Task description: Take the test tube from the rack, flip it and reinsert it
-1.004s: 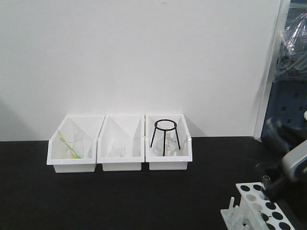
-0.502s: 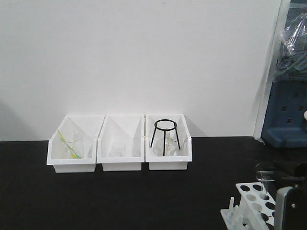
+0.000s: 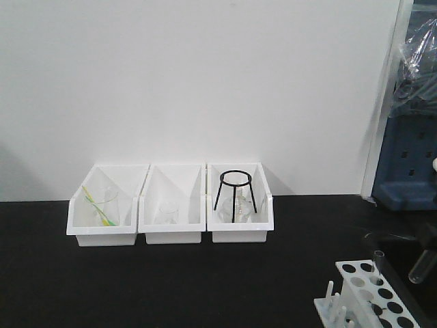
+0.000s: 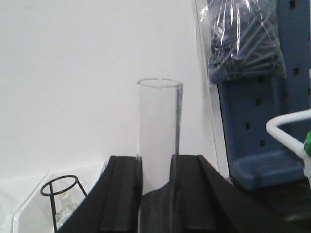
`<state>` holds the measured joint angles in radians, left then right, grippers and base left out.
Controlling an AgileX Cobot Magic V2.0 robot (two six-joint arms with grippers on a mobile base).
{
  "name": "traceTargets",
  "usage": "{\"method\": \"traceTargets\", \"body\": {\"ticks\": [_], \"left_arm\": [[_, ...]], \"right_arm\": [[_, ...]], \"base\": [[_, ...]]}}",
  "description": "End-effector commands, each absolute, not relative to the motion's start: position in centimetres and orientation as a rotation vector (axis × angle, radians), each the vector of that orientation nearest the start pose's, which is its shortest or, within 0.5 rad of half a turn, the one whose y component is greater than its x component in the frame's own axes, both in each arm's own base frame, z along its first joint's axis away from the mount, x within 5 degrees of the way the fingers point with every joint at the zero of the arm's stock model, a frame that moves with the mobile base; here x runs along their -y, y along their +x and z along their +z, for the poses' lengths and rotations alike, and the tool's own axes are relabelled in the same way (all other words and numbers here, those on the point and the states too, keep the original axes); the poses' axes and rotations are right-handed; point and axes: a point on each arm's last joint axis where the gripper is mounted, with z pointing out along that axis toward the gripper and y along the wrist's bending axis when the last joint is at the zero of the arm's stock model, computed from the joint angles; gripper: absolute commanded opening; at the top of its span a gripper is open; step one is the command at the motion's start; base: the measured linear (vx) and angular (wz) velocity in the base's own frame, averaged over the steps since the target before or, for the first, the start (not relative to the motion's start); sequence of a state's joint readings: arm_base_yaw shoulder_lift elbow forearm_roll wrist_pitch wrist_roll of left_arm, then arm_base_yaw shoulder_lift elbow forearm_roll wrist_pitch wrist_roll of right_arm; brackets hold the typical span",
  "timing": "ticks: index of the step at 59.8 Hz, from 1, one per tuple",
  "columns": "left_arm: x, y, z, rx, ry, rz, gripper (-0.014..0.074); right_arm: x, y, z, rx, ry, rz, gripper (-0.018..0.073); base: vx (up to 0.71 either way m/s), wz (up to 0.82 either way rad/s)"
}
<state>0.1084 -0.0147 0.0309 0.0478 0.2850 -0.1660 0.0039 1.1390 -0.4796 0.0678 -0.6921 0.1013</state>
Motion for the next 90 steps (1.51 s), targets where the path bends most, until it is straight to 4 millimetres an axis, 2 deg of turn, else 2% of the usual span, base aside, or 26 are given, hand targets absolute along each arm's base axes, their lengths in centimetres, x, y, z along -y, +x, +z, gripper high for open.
{"method": "traceTargets", "body": {"ticks": [1, 11, 30, 44, 80, 90], "left_arm": [[-0.7, 5.5, 18.5, -1.689, -0.199, -0.006, -0.0006], [-0.7, 5.5, 18.5, -1.689, -0.199, -0.006, -0.0006], [-0.7, 5.5, 18.5, -1.689, -0.199, -0.006, -0.0006], [-0.7, 5.5, 18.5, -1.689, -0.199, -0.006, -0.0006], [-0.7, 5.5, 18.5, -1.689, -0.199, -0.006, -0.0006], [-0.7, 5.5, 18.5, -1.689, -0.199, -0.006, -0.0006]], "right_arm": [[-0.1, 22.2, 29.5, -1.248, 0.055, 0.092, -0.0008], [-0.8, 22.4, 26.5, -1.241, -0.007, 0.148, -0.0008], [-0.9, 24.2, 23.8, -1.236, -0.008, 0.170, -0.0008], [-0.9, 25.5, 24.1, -1.225, -0.016, 0.161, -0.0008], [-1.0, 26.3, 24.7, -1.199, -0.034, 0.153, -0.0008], [-1.0, 26.9, 24.1, -1.231, -0.040, 0.156, -0.0008]], "base": [[0.00, 0.00], [0.00, 0.00], [0.00, 0.00], [0.00, 0.00], [0.00, 0.00], [0.00, 0.00]]}}
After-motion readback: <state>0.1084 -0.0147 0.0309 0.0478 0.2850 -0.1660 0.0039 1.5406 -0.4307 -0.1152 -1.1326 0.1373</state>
